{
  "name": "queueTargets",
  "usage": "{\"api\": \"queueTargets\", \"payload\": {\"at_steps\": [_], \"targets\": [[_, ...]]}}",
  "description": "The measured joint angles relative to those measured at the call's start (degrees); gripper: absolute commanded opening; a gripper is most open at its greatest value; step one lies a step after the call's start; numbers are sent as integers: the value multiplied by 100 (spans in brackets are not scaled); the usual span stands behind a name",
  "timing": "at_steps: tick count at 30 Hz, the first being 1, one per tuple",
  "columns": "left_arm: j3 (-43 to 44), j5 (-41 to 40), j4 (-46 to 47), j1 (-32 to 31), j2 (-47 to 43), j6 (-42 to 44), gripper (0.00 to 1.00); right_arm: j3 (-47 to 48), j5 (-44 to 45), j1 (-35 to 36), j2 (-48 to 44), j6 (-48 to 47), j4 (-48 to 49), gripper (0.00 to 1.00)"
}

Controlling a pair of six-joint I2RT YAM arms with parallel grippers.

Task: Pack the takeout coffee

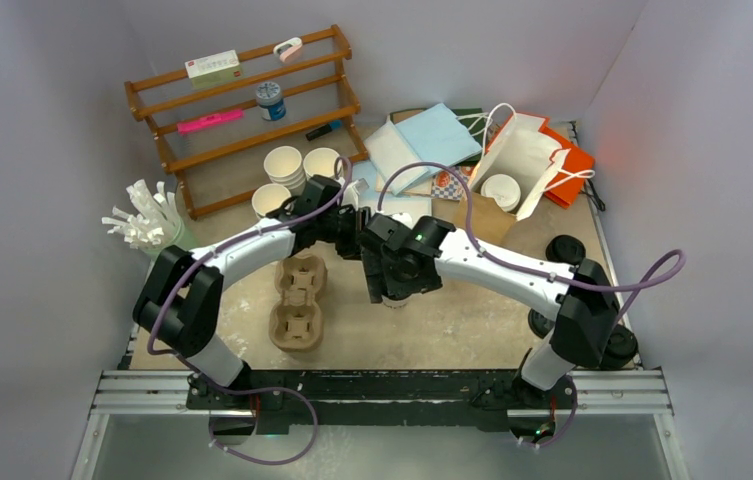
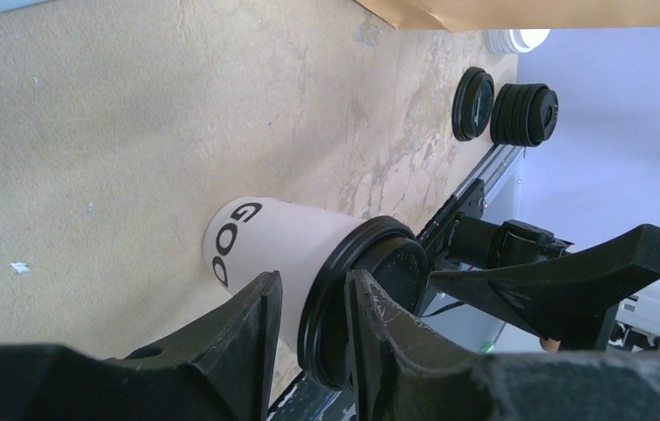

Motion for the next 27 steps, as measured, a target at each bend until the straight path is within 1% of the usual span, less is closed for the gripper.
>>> {"api": "queueTargets", "payload": {"at_steps": [7,11,14,20,27], "targets": [[142,-129,-245,72,-26,197,39,385,98,0,92,-267,-188,99],[142,-212,-463,197,-190,273,40,407,55,0,7,-922,7,99],[70,-225,-452,245,-409,245,40,398,-68,-52,-114,-1469,192,99],[-772,-101,-81,264,-1040,-173,40,299,-289,-273,-177,-2227,472,99],[-1432,109,295,264,-1248,-603,41,192,-433,-466,-26,-2616,542,99]]}}
